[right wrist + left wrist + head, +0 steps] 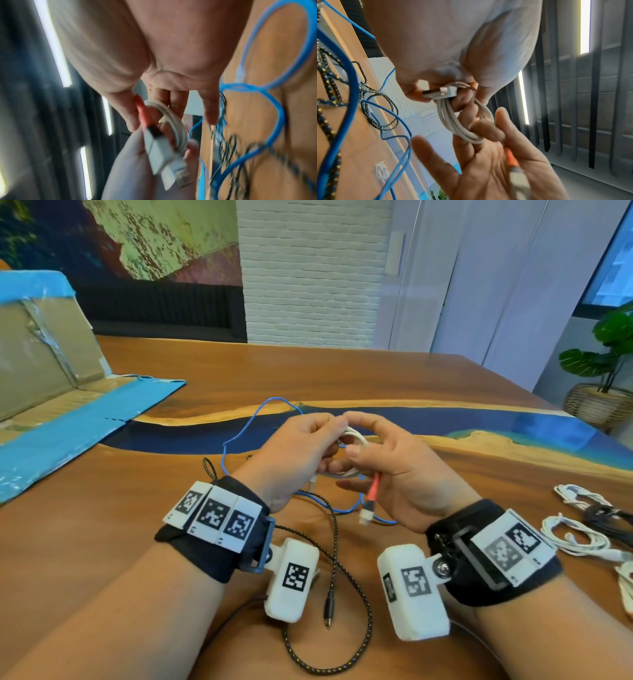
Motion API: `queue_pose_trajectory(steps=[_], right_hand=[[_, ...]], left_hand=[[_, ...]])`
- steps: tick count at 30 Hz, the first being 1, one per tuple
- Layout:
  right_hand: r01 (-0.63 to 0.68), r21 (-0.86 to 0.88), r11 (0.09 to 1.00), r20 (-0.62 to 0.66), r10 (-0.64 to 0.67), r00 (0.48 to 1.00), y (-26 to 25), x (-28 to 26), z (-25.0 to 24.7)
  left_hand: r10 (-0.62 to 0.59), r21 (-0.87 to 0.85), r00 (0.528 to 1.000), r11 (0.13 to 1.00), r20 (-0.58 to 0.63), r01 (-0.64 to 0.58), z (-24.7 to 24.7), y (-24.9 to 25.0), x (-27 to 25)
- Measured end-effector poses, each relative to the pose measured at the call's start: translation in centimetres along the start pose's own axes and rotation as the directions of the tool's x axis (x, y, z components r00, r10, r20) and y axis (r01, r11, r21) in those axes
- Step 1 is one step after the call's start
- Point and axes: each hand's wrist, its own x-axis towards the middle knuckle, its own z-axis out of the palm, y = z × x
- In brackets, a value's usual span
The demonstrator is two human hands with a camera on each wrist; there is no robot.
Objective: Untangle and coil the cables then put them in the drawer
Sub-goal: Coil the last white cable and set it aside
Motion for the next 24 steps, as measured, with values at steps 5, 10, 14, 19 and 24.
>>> queue_pose_trajectory(steps=[5,10,14,19,24], right_hand=[[0.076,-0.324,0.943,-0.198,-0.146,0.969,-0.4,-0.2,-0.1],[0.104,-0.634,0.766,-0.236,-0.32,0.917,-0.4,0.1,-1.2],[0.116,-0.804,0.583,-0.131,-0.365,0.922,-1.3,-0.3,-1.6],[0.152,-0.882,0.445,-0.063,-0.432,0.899,-2.5,-0.7,-2.0],[0.18,-0.858,0.481,-0.094,-0.492,0.866,-3.2,-1.0,-2.8]], left_hand=[[-0.033,0.011,0.996,0.999,-0.087,0.034,-0.1,0.1,-0.1],[-0.072,-0.025,0.992,0.997,-0.099,0.069,0.6,0.2,-0.2],[-0.079,0.042,0.996,0.996,-0.052,0.081,0.3,0.4,-0.5],[-0.123,0.149,0.991,0.98,-0.061,0.131,-0.4,-0.1,-0.2],[-0.091,0.169,0.995,0.981,-0.043,0.097,-0.3,0.3,-0.3]])
